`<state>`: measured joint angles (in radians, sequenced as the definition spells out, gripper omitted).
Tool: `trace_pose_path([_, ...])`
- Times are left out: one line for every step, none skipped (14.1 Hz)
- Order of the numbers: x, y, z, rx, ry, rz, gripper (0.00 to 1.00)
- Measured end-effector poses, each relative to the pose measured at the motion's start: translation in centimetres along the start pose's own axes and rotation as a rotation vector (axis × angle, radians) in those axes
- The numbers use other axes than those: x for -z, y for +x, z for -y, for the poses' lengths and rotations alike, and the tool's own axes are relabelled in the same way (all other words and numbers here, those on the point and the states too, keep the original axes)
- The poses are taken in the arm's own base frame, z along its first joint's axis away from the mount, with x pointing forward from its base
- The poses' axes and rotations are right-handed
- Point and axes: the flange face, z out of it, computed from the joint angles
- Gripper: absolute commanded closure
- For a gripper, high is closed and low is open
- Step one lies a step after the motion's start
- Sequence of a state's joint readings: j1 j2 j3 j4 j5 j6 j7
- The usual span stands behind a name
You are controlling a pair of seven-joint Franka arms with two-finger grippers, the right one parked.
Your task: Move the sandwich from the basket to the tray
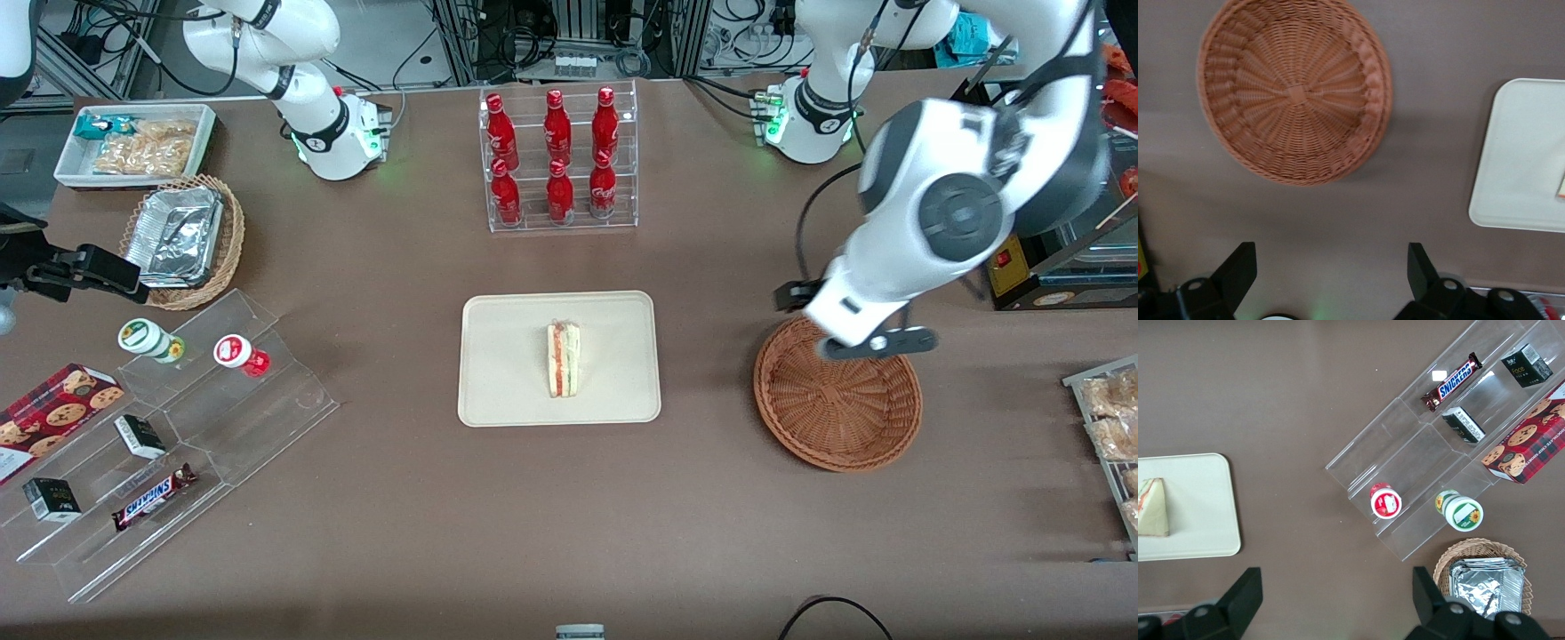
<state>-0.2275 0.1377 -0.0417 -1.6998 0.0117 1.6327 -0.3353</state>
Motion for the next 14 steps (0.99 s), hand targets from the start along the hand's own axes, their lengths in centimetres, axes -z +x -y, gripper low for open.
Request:
trace_pose_path([0.8,-0.3,2.3,-0.012,-0.007,-0.002,0.00])
trace_pose_path([1.7,-0.4,4.6,-0.026,-0.016,-0.010,0.00])
trace_pose_path([2.6,-0.4,6.5,-0.037,-0.026,-0.026,0.00])
trace_pose_path([3.5,-0.4,7.9,-0.041,-0.033,-0.045,0.00])
trace_pose_path([4.5,-0.4,8.8,-0.034,-0.039,-0.064,0.00])
trace_pose_path([5.4,-0.4,9.5,-0.023,-0.043,-0.082,0.00])
trace_pose_path([6.3,-0.3,10.2,-0.011,-0.047,-0.097,0.00])
trace_pose_path([7.1,-0.3,10.8,-0.002,-0.050,-0.112,0.00])
trace_pose_path([7.8,-0.3,11.2,0.004,-0.053,-0.126,0.00])
trace_pose_path([8.4,-0.3,11.3,0.007,-0.054,-0.136,0.00])
trace_pose_path([8.7,-0.4,11.4,0.007,-0.055,-0.143,0.00])
trace_pose_path([9.0,-0.4,11.4,0.007,-0.056,-0.148,0.00])
trace_pose_path([9.2,-0.4,11.4,0.007,-0.057,-0.152,0.00])
trace_pose_path([9.3,-0.4,11.4,0.007,-0.057,-0.154,0.00])
